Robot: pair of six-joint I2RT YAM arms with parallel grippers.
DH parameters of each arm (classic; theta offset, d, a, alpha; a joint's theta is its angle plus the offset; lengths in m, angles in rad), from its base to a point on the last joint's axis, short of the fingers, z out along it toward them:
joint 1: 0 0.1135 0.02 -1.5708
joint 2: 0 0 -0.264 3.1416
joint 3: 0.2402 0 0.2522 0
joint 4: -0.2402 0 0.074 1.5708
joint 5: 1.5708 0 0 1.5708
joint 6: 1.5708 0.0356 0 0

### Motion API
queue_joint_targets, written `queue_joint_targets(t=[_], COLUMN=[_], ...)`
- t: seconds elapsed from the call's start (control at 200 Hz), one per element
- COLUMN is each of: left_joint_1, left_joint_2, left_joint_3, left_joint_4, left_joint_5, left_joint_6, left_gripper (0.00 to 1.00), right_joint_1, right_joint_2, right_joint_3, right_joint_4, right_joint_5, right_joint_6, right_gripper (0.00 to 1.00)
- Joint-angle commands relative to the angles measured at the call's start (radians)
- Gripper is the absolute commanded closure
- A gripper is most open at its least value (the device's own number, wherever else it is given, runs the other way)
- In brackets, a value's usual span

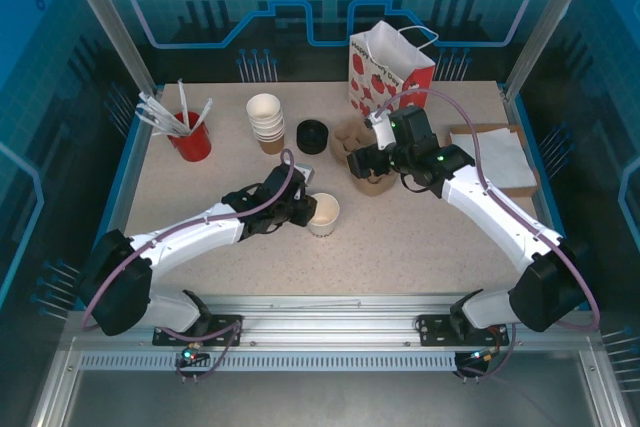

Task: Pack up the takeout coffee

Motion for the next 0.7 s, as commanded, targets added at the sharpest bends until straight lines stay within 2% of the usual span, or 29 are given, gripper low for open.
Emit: queue_joint_targets(t=[0.0,0.125,0.235,0.425,0.59,0.695], left_joint_1=[0.002,0.057,0.11,0.172,0.197,0.219], left_joint_2=[-0.031,-0.079,-0.045,0.15,0.33,0.435], left_joint_3=[0.045,0.092,0.161,0.334,0.513,0.616], left_joint_4=[-0.037,-0.034,-0.03,-0.052,-0.096,-0.139], left_joint_5=[-0.021,-0.005,0.014,-0.016,-0.113,-0.136], left_joint_6=[0.027,0.031,0.027,0.037,0.085,0.097], left_gripper=[0.62,0.54,0.5,0.49,0.49,0.49], right_joint_1=[-0.013,-0.011,-0.007,-0.002,0.004,0.005], right_joint_2=[-0.004,-0.029,-0.051,-0.052,-0.045,-0.039], right_joint_3=[0.002,0.001,-0.023,-0.026,-0.018,-0.019], right_joint_4=[-0.022,-0.013,0.022,0.049,0.059,0.061], right_joint_5=[0.007,-0.006,-0.019,-0.02,-0.025,-0.025], right_joint_6=[-0.003,0.003,0.016,0.031,0.032,0.03], right_gripper=[0.16,0.16,0.16,0.16,0.16,0.16])
